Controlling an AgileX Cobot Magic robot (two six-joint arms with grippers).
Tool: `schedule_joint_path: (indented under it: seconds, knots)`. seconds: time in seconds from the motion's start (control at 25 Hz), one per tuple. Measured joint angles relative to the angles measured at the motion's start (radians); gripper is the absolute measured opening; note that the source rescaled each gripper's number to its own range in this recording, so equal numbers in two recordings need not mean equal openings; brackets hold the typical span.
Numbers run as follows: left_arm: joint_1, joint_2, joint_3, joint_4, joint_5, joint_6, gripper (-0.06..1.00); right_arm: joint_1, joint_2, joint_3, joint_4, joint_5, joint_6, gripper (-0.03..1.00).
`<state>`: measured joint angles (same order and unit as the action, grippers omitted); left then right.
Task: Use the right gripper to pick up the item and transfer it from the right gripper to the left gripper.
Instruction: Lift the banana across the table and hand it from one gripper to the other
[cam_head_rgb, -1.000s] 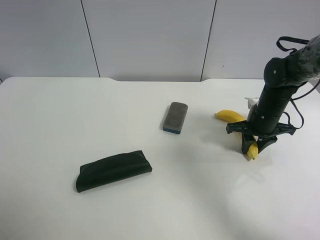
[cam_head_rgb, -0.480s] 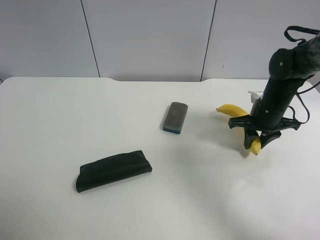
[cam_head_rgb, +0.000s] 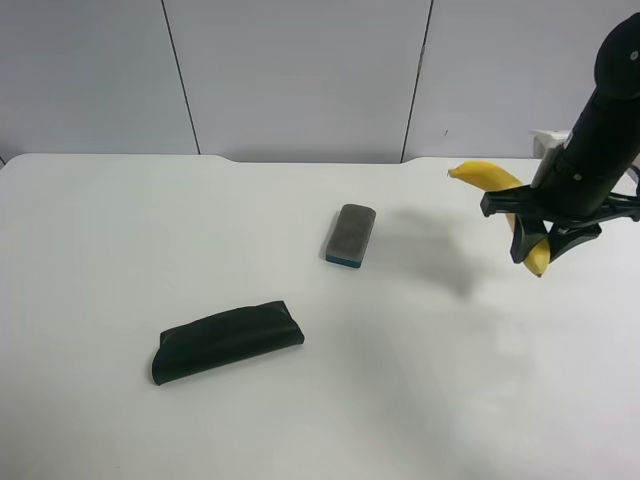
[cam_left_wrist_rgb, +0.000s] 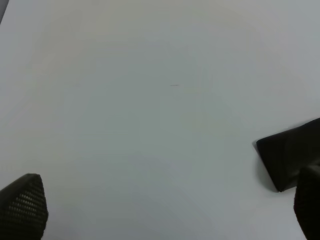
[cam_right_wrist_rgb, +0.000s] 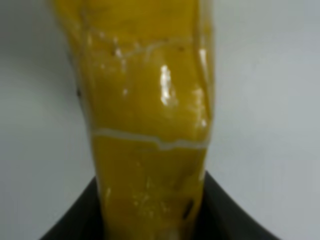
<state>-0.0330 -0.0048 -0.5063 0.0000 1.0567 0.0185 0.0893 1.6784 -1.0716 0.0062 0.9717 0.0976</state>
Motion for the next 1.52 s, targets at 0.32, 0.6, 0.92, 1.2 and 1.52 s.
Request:
schedule_joint_path:
  seconds: [0.32, 0.6, 0.92, 1.2, 1.52]
  knots:
    - [0.0, 0.0, 0.0, 0.0, 0.0, 0.0, 1.0, 0.161, -0.127, 0.0, -0.043, 0.048, -0.02, 0.0]
    - [0.0, 0.0, 0.0, 0.0, 0.0, 0.0, 1.0, 0.334, -0.157, 0.0, -0.046, 0.07, -0.098, 0.0]
    - [0.0, 0.0, 0.0, 0.0, 0.0, 0.0, 1.0, 0.532, -0.157, 0.0, -0.054, 0.074, -0.212, 0.0]
    - [0.0, 0.0, 0.0, -0.031, 0.0, 0.054, 1.0, 0.632, -0.157, 0.0, -0.048, 0.074, -0.345, 0.0]
    - [-0.021, 0.125, -0.013, -0.206, 0.004, 0.266, 1.0, 0.635, -0.158, 0.0, 0.012, 0.079, -0.483, 0.0]
